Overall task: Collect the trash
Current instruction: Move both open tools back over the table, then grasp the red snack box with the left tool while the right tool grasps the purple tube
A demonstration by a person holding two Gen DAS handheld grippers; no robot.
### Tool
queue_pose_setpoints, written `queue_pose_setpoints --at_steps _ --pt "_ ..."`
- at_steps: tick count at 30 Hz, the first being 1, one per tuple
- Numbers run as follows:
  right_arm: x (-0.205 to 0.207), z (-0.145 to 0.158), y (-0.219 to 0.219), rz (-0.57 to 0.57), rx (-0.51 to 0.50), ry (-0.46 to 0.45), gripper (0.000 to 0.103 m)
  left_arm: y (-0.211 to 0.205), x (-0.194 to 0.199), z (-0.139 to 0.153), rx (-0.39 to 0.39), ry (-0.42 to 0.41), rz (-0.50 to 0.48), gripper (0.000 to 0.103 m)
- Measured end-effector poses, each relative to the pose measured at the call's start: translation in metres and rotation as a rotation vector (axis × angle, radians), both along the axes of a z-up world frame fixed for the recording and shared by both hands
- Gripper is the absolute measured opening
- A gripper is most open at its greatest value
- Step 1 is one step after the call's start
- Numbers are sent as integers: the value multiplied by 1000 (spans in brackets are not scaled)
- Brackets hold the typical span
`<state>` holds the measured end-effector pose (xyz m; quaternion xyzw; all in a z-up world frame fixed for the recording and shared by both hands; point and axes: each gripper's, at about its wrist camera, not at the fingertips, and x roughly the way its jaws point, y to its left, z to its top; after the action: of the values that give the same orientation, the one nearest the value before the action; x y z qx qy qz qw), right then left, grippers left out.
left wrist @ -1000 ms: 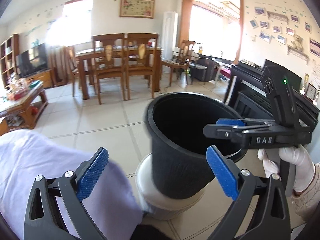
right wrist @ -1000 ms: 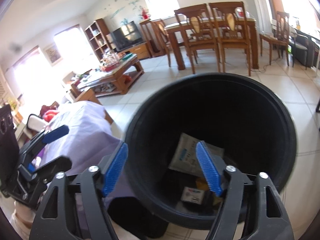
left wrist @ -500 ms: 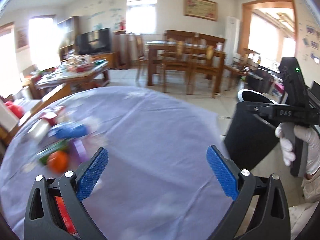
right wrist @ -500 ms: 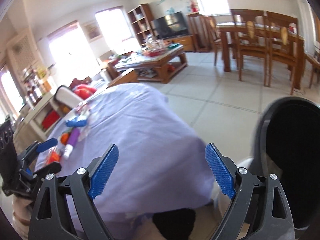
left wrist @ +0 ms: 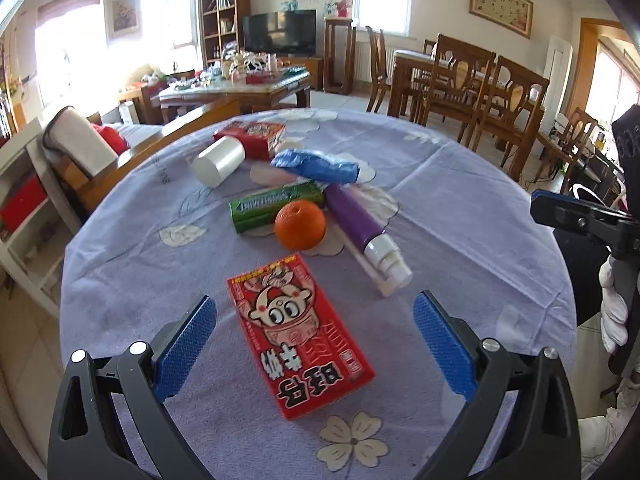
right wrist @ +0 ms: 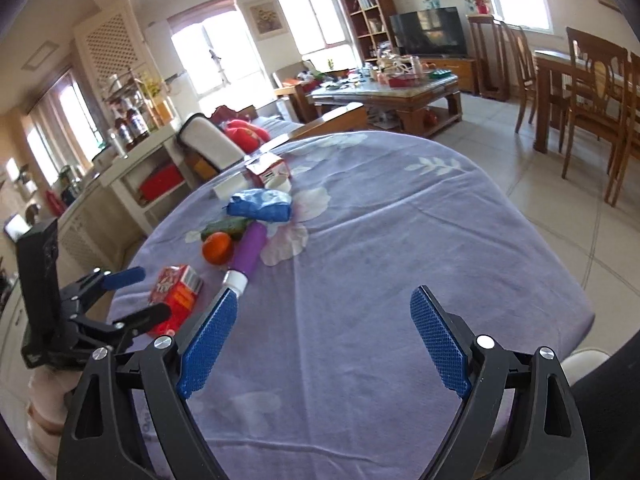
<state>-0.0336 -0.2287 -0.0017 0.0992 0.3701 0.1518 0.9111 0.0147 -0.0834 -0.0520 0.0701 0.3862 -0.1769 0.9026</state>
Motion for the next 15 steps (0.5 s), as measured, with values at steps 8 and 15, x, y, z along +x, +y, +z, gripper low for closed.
queue_pose_setpoints --at_steps 8,15 --pt "19 2 44 92 -29 18 87 12 1 -16 57 47 0 96" --pt "42 -2 85 172 -102 53 80 28 6 -24 69 87 -34 56"
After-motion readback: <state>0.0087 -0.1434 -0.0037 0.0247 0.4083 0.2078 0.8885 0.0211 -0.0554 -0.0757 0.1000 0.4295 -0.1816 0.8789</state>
